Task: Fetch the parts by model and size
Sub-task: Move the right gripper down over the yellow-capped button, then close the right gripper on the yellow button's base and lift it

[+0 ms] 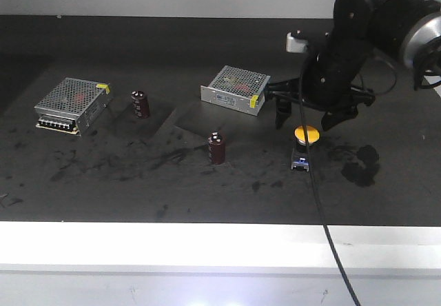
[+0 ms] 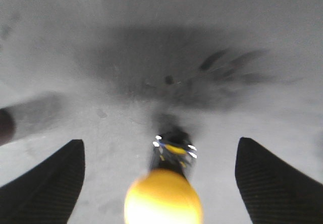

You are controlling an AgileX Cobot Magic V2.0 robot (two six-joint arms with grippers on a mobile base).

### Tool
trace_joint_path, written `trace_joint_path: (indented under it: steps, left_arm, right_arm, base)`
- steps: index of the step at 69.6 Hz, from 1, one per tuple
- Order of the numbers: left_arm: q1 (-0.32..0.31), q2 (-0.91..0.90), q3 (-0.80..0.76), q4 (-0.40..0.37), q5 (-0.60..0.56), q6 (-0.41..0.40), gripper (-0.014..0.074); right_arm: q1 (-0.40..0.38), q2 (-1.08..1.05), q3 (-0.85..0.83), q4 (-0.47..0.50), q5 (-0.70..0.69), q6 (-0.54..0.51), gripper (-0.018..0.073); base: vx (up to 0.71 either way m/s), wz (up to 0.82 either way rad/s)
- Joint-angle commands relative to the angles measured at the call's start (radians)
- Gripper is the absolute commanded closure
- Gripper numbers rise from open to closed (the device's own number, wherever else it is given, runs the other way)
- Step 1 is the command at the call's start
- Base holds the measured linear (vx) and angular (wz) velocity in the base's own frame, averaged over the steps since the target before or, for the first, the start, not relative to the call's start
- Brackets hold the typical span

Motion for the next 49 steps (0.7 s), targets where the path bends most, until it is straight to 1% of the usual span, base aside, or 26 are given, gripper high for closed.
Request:
trace_joint_path:
  steps: [1, 10, 21, 35, 44, 49]
  left_arm:
    - [-0.004, 0.013, -0.021, 0.011, -0.066, 0.001, 0.0603]
    - [-0.004, 0.013, -0.021, 0.011, -0.061, 0.001, 0.0603]
    - [-0.004, 0.013, -0.021, 0.011, -0.061, 0.001, 0.0603]
    - [-0.004, 0.013, -0.021, 0.011, -0.041, 0.001, 0.0603]
    - [-0.004, 0.013, -0.021, 0.011, -0.033, 0.001, 0.0603]
    - [-0.004, 0.013, -0.021, 0.011, -0.033, 0.001, 0.0603]
  right_arm:
    - [0.002, -0.045, 0.019, 0.010, 0.044, -0.002, -0.0010]
    - [0.002, -0.045, 0.067, -0.015, 0.042, -0.002, -0.0010]
    - [0.002, -0.045, 0.067, 0.017, -0.011, -0.002, -0.0010]
    - [0.002, -0.043, 0.067, 0.005, -0.023, 0.026, -0.0003]
    - [0.002, -0.043, 0.067, -0.006, -0.023, 0.032, 0.0052]
    - [0.002, -0.043, 0.067, -0.009, -0.022, 0.035, 0.0127]
  base:
    - [0.00, 0.00]
    - [0.00, 0.00]
    - [0.00, 0.00]
    - [0.00, 0.00]
    - [0.00, 0.00]
    - [0.00, 0.00]
